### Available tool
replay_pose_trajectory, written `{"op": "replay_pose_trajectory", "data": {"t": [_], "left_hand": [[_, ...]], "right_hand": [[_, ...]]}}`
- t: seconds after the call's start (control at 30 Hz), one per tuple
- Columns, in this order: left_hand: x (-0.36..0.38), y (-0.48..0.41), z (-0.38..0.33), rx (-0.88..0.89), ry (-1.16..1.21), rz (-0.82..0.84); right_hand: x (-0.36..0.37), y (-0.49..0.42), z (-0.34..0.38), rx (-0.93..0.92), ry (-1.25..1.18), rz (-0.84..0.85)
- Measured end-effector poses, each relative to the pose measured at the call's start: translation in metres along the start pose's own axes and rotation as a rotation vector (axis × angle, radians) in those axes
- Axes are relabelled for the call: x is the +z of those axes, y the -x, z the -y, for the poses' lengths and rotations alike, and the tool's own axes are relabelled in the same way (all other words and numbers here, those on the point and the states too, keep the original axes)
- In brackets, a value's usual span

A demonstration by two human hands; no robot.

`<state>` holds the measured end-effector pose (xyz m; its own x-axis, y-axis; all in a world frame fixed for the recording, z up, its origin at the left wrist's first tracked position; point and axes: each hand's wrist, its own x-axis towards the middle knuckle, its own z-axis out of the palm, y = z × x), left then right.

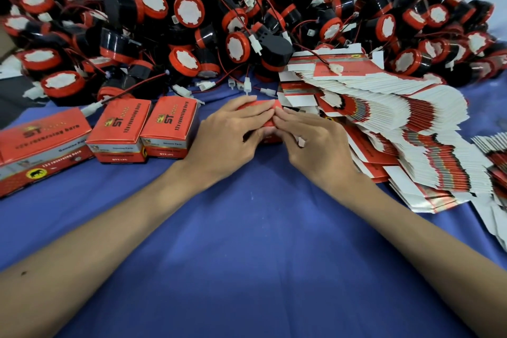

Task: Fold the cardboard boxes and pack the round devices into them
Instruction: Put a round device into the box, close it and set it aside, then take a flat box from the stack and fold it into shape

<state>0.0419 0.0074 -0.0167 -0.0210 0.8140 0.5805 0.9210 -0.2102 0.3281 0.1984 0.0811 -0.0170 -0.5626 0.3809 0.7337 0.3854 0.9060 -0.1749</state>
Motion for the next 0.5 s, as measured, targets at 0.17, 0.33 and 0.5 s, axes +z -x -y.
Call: {"op": "replay_pose_trajectory", "data": {"t": [0.17,0.33,0.5], "left_hand": [[0.005,0.004,-0.004,0.085,-0.360,-0.146],[-0.001,-0.002,-0.018,0.111,-0.590,-0.059],[-0.017,-0.007,-0.021,-0.148,-0.897,0.201]], "right_hand": [[-0.014,-0.019,-0.004,0.002,0.262,-0.059],[-0.046,-0.052,-0.054,0.450,0.560,0.398],[-0.050,-0.040,-0.047,0.305,0.781,0.365]]}}
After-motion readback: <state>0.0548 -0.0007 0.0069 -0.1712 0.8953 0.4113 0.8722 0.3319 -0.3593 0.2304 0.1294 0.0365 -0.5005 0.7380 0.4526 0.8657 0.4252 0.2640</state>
